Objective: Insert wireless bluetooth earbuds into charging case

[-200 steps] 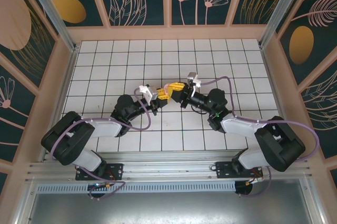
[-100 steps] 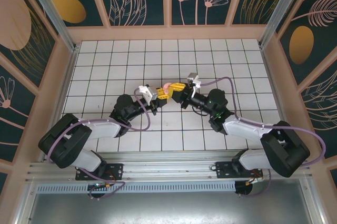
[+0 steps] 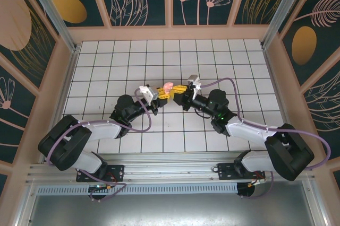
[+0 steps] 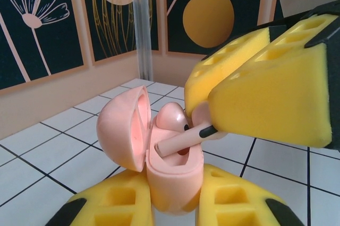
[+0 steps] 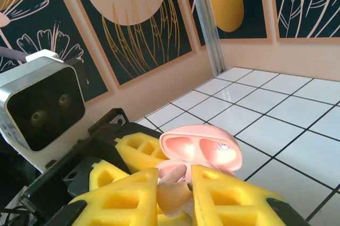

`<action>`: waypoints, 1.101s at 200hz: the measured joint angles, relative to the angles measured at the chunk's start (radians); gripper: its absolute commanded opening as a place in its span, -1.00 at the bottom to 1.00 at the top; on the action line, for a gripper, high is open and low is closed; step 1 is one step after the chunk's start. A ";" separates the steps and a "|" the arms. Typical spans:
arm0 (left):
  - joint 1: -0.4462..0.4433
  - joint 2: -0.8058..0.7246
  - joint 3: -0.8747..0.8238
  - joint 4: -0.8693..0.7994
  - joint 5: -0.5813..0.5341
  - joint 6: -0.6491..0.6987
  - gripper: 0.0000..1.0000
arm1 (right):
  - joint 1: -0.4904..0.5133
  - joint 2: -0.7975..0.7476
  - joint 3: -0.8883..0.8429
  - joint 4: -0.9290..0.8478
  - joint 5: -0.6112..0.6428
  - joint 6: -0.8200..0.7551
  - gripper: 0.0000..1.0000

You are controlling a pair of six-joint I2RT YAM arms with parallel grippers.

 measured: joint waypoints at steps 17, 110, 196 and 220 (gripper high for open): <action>0.000 -0.001 0.000 -0.008 -0.002 0.003 -0.76 | 0.001 0.000 0.006 -0.013 0.002 -0.010 -0.60; -0.001 -0.021 0.000 -0.064 -0.048 0.142 -0.76 | 0.002 -0.054 0.026 -0.131 0.006 -0.025 -0.65; -0.001 -0.022 0.000 -0.171 -0.094 0.354 -0.76 | 0.002 -0.162 0.053 -0.310 0.006 -0.021 -0.66; -0.001 -0.023 0.000 -0.177 -0.095 0.400 -0.76 | 0.002 -0.160 0.057 -0.333 0.005 -0.013 -0.66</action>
